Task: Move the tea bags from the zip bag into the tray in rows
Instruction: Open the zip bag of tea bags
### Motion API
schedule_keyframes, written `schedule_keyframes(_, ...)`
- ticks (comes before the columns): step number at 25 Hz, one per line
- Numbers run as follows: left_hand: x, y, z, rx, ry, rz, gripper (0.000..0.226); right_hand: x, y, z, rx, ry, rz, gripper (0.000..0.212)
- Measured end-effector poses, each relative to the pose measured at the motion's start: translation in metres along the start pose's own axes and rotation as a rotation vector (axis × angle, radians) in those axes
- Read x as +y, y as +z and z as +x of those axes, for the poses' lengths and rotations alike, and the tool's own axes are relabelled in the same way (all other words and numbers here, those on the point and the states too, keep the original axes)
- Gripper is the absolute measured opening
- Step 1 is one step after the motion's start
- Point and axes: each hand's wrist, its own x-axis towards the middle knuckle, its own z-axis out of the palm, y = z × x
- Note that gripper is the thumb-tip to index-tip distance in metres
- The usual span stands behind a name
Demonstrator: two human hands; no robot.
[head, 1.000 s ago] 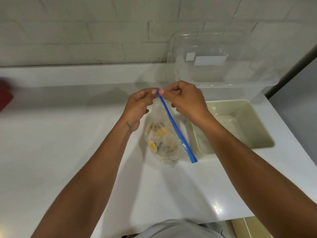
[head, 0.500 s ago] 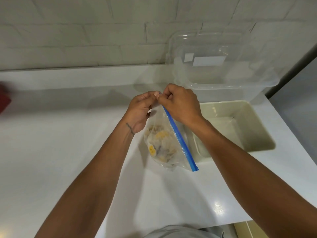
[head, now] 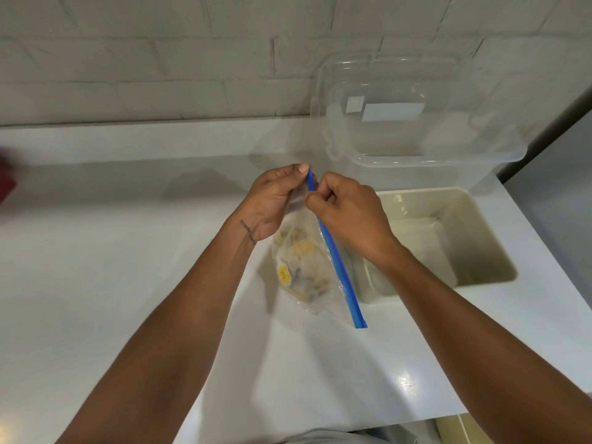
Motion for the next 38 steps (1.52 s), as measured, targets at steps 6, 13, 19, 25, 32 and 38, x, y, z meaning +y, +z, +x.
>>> schedule_keyframes(6, -0.006, -0.003, 0.005, 0.112, -0.018, -0.036, 0.021, 0.011, -0.007, -0.036, -0.006, 0.032, 0.018, 0.031)
schedule_keyframes(13, -0.008, -0.014, 0.019, 0.137, 0.025, -0.222, 0.019, 0.014, -0.016, -0.09, -0.061, 0.009, 0.034, 0.035)
schedule_keyframes(19, -0.012, -0.016, 0.027, 0.138, 0.048, -0.263, 0.02, 0.01, -0.024, -0.102, -0.158, -0.106, 0.028, 0.032)
schedule_keyframes(25, -0.012, -0.013, 0.017, 0.18, 0.056, 0.102, 0.015, 0.014, -0.022, -0.103, -0.267, -0.021, 0.153, 0.043)
schedule_keyframes(32, -0.012, 0.018, -0.052, 0.623, 0.111, 0.253, 0.035, 0.022, -0.009, -0.07, -0.129, 0.276, 0.527, 0.031)
schedule_keyframes(38, -0.016, 0.038, -0.096, 0.444, -0.096, 0.215, 0.022, 0.013, 0.002, -0.051, -0.224, 0.295, 0.666, 0.012)
